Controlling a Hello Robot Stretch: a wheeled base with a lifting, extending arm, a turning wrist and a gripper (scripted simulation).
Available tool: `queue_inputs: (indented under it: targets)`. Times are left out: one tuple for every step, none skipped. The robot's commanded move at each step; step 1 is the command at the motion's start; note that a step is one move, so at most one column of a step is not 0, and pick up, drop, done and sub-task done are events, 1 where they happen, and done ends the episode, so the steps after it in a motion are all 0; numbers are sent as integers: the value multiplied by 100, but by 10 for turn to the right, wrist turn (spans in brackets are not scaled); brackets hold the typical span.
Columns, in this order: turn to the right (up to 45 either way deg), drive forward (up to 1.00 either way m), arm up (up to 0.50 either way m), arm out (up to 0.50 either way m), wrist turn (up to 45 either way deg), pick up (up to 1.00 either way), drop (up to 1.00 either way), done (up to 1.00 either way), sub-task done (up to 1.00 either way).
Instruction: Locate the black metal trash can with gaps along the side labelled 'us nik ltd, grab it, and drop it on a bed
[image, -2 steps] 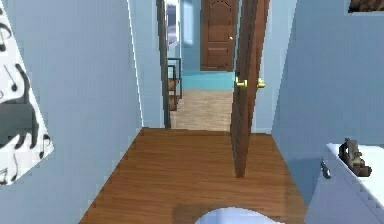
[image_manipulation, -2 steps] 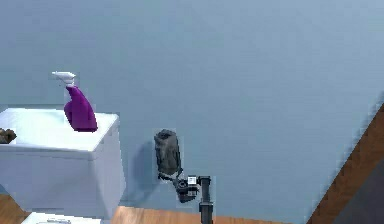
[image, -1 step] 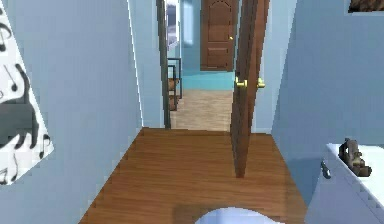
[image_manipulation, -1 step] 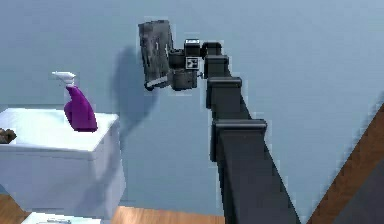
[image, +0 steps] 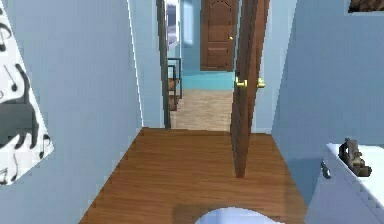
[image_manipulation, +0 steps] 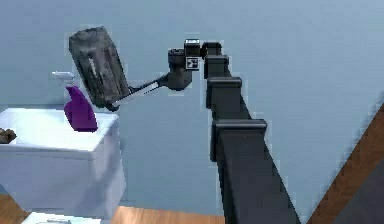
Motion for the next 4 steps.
queue_inputs:
  targets:
    - [0, 0, 0, 0, -450, 0, 0, 0, 0]
    - [0, 0, 0, 0, -180, 0, 0, 0, 0]
    - [0, 0, 0, -36, 0, 0, 0, 0, 0]
    - [450, 0, 0, 0, 0, 0, 0, 0, 0]
